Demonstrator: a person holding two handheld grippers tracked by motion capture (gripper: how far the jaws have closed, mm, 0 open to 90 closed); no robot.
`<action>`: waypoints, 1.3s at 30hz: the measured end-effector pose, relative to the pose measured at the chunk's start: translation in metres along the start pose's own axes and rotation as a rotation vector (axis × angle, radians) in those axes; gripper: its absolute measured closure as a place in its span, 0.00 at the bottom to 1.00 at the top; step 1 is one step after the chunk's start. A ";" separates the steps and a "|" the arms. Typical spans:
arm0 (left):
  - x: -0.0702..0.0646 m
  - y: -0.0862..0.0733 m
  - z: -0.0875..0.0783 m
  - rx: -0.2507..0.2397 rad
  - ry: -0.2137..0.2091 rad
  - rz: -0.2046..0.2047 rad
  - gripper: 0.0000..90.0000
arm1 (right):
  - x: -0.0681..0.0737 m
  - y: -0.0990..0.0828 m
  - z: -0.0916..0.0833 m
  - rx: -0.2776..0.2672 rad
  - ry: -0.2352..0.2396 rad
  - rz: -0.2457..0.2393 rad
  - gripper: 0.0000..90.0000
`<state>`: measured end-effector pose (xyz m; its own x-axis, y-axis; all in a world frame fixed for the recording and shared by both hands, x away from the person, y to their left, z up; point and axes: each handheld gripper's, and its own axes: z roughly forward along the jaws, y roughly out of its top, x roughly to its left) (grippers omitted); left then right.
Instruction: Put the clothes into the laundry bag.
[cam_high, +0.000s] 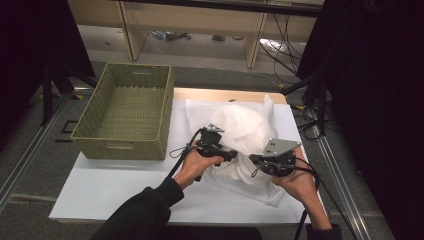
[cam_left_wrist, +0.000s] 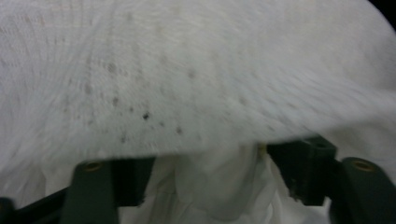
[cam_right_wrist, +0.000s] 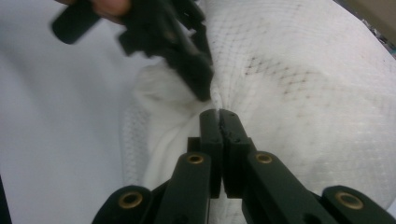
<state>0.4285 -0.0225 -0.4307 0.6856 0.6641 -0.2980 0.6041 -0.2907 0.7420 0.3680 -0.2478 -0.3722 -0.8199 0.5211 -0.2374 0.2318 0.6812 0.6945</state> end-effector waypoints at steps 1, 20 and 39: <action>-0.006 -0.006 -0.006 0.028 -0.020 0.013 0.27 | -0.001 0.000 0.001 -0.001 0.002 0.001 1.00; -0.016 -0.016 0.047 0.006 0.026 0.035 0.78 | -0.002 -0.005 0.006 0.020 0.013 0.004 1.00; 0.010 0.008 0.055 -0.092 0.036 -0.017 0.65 | 0.000 -0.016 0.017 0.061 0.039 0.046 1.00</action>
<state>0.4629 -0.0560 -0.4611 0.6596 0.6933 -0.2904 0.5747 -0.2161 0.7893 0.3738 -0.2497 -0.3947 -0.8270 0.5330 -0.1789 0.2999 0.6874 0.6614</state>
